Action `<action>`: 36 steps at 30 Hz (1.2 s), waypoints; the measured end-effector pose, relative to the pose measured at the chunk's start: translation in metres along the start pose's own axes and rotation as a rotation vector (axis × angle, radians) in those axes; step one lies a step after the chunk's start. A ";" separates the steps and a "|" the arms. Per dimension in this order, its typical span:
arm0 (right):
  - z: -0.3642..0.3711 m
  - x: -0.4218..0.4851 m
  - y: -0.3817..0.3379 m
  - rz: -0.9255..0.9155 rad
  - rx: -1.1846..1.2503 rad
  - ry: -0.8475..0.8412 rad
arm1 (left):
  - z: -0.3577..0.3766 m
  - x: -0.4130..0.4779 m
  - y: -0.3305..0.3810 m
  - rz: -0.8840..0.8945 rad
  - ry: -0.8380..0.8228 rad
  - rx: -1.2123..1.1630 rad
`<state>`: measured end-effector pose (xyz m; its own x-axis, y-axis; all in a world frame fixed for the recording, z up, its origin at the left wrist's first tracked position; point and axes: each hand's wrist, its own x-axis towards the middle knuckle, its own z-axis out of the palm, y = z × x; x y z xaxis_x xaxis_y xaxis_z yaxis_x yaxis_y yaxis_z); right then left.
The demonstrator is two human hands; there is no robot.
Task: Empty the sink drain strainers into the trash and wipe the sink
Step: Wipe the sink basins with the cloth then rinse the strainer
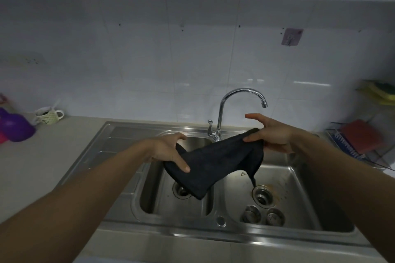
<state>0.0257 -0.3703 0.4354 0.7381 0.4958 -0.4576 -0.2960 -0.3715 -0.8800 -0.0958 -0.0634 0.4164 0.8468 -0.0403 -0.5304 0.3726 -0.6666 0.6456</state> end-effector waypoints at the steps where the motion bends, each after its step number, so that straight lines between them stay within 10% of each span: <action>1: -0.002 -0.001 -0.003 0.011 0.004 -0.027 | 0.000 0.000 0.000 -0.005 0.049 0.038; 10: -0.011 -0.011 -0.008 0.073 -0.139 -0.053 | 0.002 0.007 -0.014 0.058 0.282 -0.490; 25: 0.001 -0.011 -0.013 -0.396 -0.923 0.143 | 0.023 0.022 0.008 0.277 0.421 0.472; 36: 0.016 -0.012 -0.023 -0.526 -0.808 0.226 | 0.060 0.030 0.038 0.289 0.362 0.100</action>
<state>0.0141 -0.3552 0.4591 0.7802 0.6209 0.0760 0.5434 -0.6125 -0.5741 -0.0794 -0.1349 0.3923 0.9949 0.0154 -0.1002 0.0791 -0.7356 0.6728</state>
